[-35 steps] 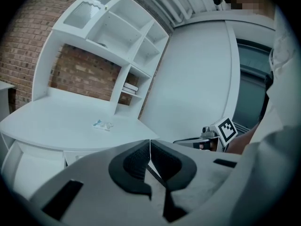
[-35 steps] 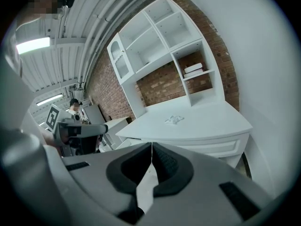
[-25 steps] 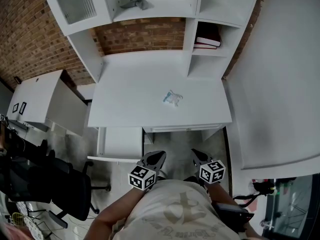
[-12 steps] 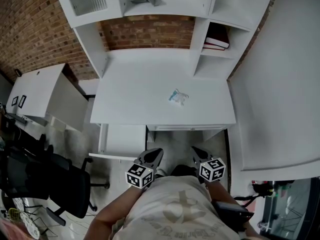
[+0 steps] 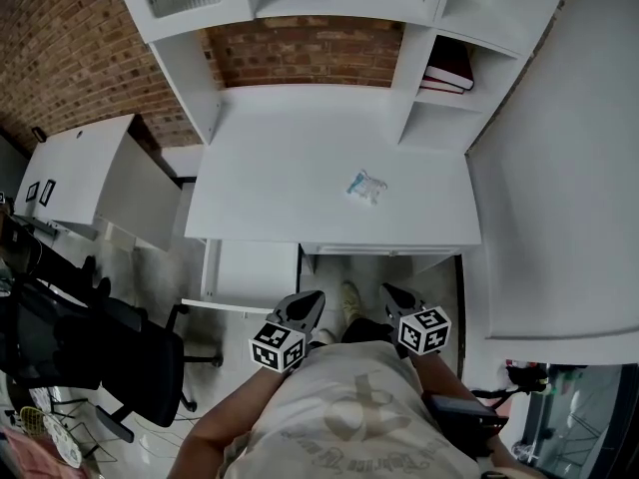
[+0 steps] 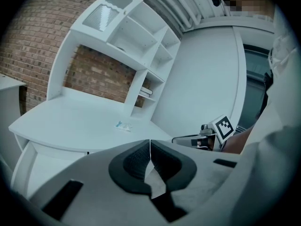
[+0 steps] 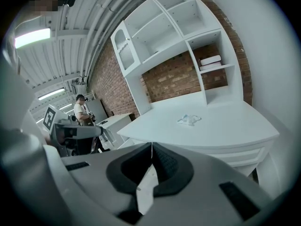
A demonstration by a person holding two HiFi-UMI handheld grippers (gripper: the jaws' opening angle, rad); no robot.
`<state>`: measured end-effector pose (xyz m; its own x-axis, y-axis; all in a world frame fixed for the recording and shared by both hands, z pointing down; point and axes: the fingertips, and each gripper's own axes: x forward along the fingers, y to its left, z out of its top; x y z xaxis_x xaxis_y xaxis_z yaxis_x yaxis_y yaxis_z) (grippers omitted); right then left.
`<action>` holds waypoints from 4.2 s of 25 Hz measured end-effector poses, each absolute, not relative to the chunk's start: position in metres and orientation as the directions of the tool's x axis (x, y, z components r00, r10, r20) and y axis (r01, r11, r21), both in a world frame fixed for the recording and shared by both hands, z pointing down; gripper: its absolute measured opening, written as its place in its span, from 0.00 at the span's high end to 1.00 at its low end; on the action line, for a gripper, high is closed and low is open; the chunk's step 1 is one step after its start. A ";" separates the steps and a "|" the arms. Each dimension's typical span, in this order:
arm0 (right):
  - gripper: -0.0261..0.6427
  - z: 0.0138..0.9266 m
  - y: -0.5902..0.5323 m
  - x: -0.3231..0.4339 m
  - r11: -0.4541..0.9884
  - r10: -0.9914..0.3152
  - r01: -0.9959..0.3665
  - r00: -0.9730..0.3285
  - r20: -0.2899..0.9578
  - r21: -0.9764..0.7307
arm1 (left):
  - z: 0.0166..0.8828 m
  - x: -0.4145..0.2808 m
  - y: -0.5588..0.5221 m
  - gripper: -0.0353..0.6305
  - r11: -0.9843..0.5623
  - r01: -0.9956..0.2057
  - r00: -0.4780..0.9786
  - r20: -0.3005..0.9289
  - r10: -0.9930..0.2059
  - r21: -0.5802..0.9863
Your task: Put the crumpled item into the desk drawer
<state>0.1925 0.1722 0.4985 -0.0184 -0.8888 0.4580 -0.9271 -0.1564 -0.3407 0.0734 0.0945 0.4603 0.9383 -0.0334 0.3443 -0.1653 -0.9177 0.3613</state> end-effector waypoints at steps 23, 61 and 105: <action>0.93 0.506 0.089 0.275 -0.098 -0.876 -0.931 -0.086 0.475 -0.351 | 0.466 0.148 0.030 0.91 -0.902 -0.229 0.921 0.382 -0.079 0.366; 0.88 0.565 -0.021 0.386 0.036 -0.786 -0.955 -0.210 0.581 -0.295 | 0.490 0.240 -0.045 0.91 -0.853 -0.398 0.859 0.463 -0.217 0.338; 0.45 0.652 -0.084 0.399 0.393 -0.301 -0.909 -0.268 0.915 -0.137 | 0.495 0.179 -0.069 0.91 -0.685 -0.644 0.745 0.479 -0.464 0.339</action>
<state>0.3991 -0.0838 0.6517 -0.2675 -0.3008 0.9154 -0.9094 0.3930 -0.1366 0.1792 -0.0686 0.4951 0.7453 -0.4635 0.4792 -0.6444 -0.6852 0.3395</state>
